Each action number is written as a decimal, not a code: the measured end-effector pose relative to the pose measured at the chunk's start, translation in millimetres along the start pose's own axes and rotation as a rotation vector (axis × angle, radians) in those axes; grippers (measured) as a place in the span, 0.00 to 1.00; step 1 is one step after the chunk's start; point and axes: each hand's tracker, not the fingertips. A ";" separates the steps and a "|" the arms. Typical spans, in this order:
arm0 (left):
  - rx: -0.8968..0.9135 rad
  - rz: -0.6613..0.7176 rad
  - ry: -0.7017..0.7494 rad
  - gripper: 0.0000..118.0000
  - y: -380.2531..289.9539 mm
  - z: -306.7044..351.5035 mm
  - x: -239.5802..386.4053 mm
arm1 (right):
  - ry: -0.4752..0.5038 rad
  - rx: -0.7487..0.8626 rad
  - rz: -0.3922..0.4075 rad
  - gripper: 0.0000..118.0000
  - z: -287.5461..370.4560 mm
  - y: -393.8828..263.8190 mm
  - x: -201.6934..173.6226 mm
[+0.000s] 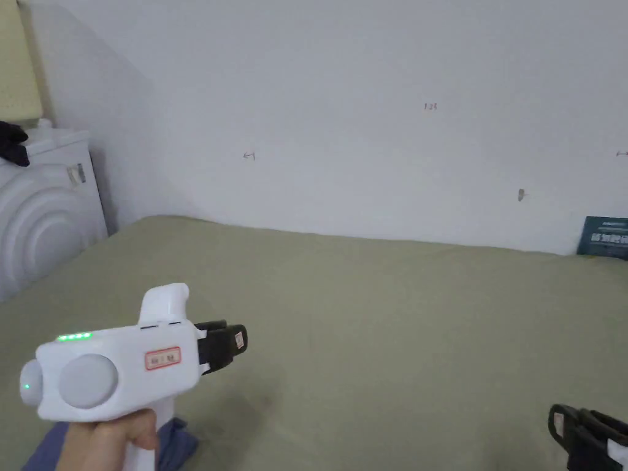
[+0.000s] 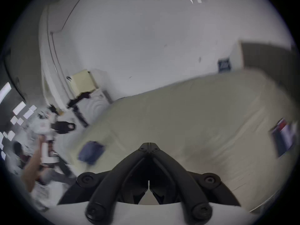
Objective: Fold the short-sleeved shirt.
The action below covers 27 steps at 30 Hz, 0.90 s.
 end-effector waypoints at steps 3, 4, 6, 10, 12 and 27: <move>0.207 -0.183 0.172 0.00 -5.8 2.3 64.4 | -0.117 0.082 0.094 0.01 6.5 12.0 -7.3; 0.254 -0.202 0.187 0.00 -10.7 5.0 89.5 | -0.131 0.095 0.109 0.01 8.3 15.4 -8.9; 0.240 -0.204 0.171 0.00 -6.7 2.3 111.2 | -0.146 0.123 0.136 0.01 9.3 20.2 -7.2; 0.271 -0.233 0.172 0.00 0.0 6.7 142.0 | -0.168 0.190 0.160 0.01 19.4 29.5 -8.2; 0.264 -0.232 0.169 0.00 1.5 9.2 147.6 | -0.174 0.206 0.160 0.01 23.3 32.8 -9.9; 0.274 -0.272 0.180 0.00 2.1 17.6 156.8 | -0.205 0.280 0.168 0.01 33.9 45.9 -11.6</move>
